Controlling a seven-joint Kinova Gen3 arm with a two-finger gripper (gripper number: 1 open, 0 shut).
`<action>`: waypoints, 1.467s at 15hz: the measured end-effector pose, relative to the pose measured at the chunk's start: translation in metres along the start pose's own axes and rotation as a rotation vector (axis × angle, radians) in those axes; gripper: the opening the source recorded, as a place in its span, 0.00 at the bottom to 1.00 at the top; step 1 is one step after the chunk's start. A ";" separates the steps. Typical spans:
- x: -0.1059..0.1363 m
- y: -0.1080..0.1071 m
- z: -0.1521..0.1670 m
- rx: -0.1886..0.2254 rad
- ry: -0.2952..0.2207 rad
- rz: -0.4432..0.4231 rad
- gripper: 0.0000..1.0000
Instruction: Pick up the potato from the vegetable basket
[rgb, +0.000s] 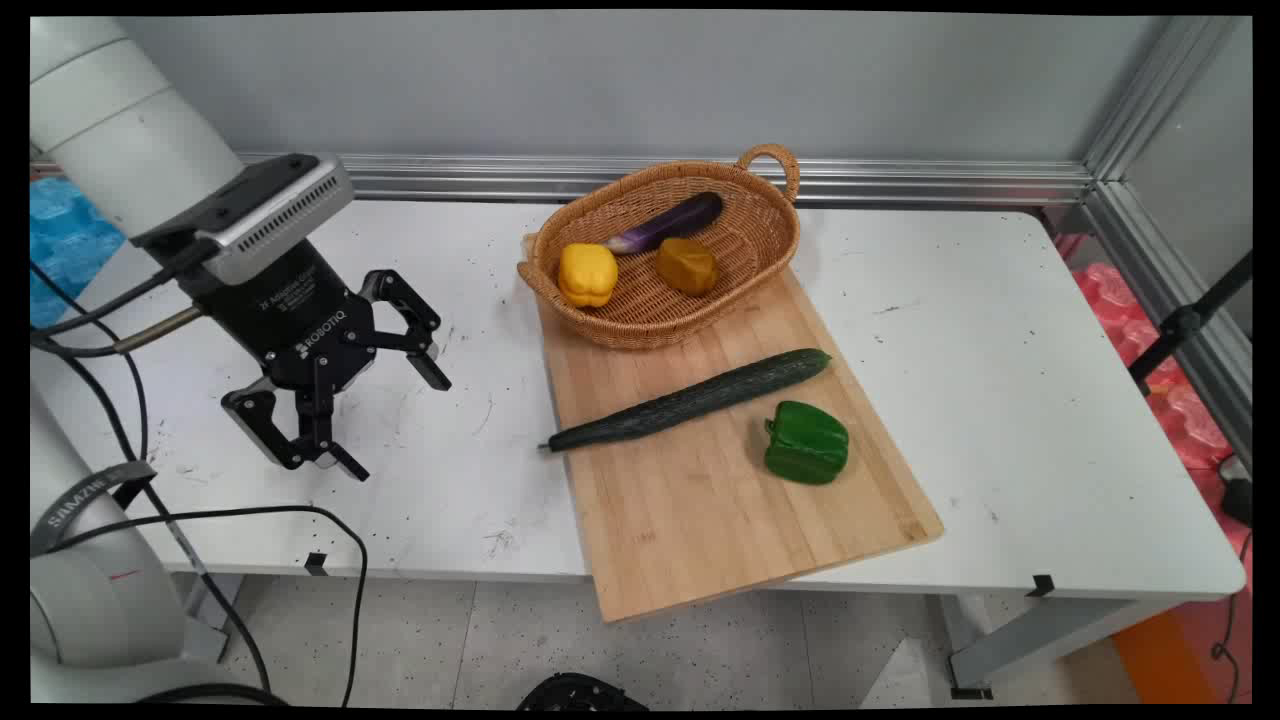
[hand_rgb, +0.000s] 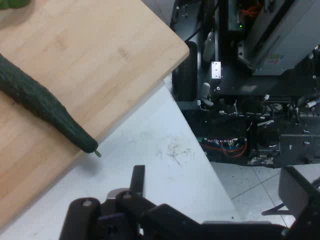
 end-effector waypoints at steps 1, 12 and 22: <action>-0.001 -0.001 0.000 0.006 0.001 -0.009 1.00; -0.011 -0.073 -0.024 0.231 0.040 -0.396 1.00; -0.020 -0.185 -0.028 0.373 0.028 -0.472 1.00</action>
